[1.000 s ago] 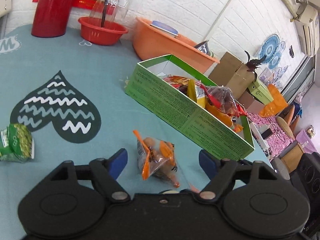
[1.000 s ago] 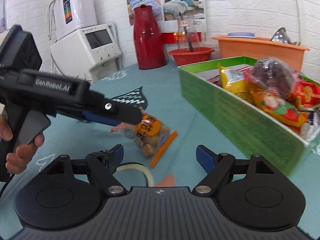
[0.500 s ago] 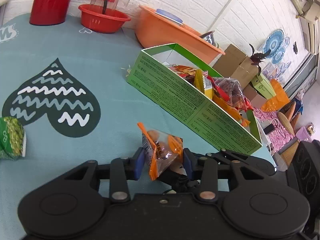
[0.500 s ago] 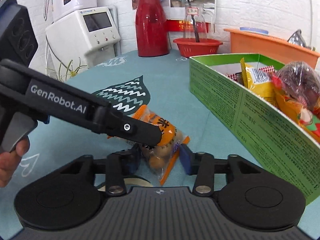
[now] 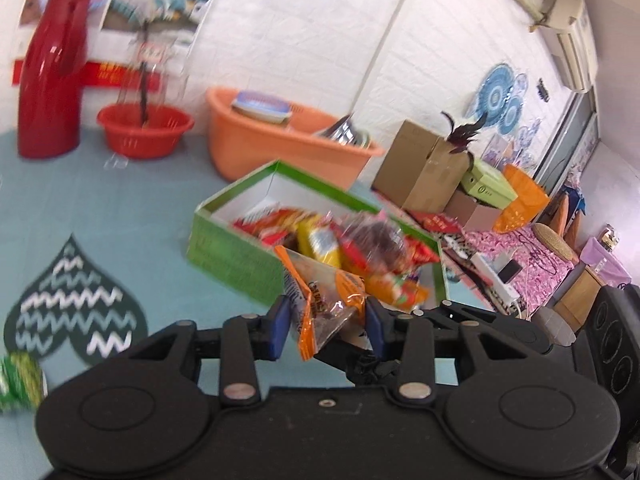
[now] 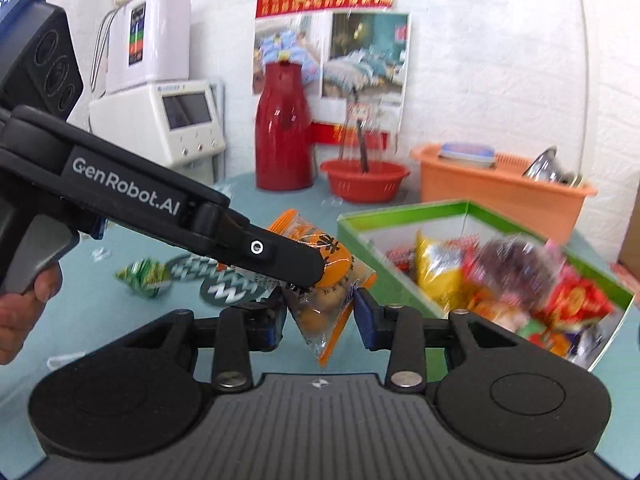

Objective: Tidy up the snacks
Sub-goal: 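Lower the nut bag into the green box and open the right gripper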

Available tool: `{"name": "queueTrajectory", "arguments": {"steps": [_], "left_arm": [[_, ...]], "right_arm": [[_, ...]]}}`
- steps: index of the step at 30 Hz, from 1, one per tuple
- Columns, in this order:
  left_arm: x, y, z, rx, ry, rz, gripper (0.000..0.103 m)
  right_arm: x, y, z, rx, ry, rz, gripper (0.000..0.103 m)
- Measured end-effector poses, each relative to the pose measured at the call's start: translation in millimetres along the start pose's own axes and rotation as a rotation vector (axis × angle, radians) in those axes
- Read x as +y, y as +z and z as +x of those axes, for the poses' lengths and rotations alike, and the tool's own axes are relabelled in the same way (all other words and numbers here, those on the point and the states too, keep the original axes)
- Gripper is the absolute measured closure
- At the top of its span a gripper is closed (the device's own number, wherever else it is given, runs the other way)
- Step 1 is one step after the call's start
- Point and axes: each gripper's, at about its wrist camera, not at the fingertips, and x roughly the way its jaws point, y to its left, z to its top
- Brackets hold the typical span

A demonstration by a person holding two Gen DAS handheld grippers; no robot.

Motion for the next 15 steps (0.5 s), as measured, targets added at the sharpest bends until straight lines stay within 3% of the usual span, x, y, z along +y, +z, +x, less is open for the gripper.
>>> {"name": "queueTrajectory", "arguments": {"steps": [6,15], "left_arm": [[-11,36,19,-0.05,-0.039,0.021,0.056],[-7,64,68,-0.072,-0.085,0.008,0.055]], "right_arm": [[-28,26,5,-0.046,-0.042,0.021,0.039],[-71,35,29,-0.058,-0.086,0.034,0.039]]}}
